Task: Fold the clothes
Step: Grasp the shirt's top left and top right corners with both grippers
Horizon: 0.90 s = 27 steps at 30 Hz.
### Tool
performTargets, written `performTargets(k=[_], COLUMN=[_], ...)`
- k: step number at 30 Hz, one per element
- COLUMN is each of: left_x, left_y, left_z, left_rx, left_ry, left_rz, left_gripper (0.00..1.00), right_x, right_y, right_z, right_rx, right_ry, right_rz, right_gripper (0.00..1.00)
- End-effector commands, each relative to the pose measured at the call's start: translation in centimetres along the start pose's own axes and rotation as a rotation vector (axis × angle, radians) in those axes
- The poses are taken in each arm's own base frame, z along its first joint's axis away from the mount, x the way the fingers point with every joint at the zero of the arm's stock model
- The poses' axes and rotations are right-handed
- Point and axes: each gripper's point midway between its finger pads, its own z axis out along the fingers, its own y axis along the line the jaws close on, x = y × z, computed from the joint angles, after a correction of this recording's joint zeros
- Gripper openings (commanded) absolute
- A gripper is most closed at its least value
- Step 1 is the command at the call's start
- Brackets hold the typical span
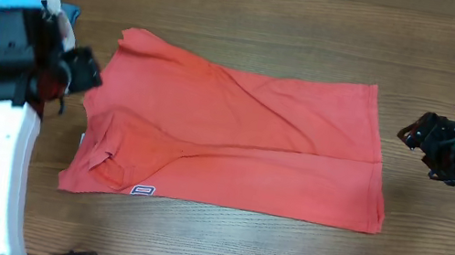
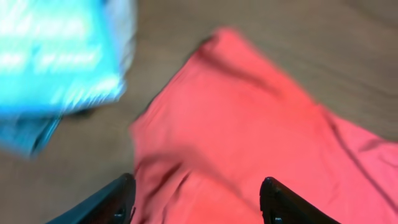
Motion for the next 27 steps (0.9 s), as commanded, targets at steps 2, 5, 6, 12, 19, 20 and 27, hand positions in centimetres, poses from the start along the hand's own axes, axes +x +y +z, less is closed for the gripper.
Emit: performTargets(k=[2, 5, 6, 12, 19, 20, 27], left_x=[-2.5, -4.6, -5.0, -7.0, -7.1, -7.1, -6.4], left_y=[-2.2, -2.3, -2.2, -2.4, -3.6, -3.5, -3.2], left_z=[4.5, 8.4, 9.6, 17.2, 22.4, 22.8, 23.5], left_rx=[0.058, 0.063, 0.063, 0.104, 0.212, 0.212, 0.204], left_ry=[0.031, 0.019, 0.017, -0.018, -0.044, -0.048, -0.028], left_rz=[0.136, 0.147, 0.147, 0.154, 0.136, 0.135, 0.131], left_gripper=[0.65, 0.59, 0.57, 0.49, 0.47, 0.46, 0.42], right_x=[-0.3, -0.3, -0.4, -0.2, -0.1, -0.1, -0.1], right_y=[1.4, 1.3, 1.2, 0.9, 0.9, 0.9, 0.9], right_z=[-1.0, -1.0, -1.0, -0.9, -0.9, -0.9, -0.9], right_rx=[-0.055, -0.051, -0.045, -0.027, -0.026, -0.027, -0.027], right_ry=[-0.028, -0.028, -0.029, -0.025, -0.020, -0.018, -0.019], right_rz=[-0.054, -0.053, -0.053, -0.050, -0.048, -0.047, -0.047], right_gripper=[0.73, 0.73, 0.73, 0.73, 0.73, 0.73, 0.73])
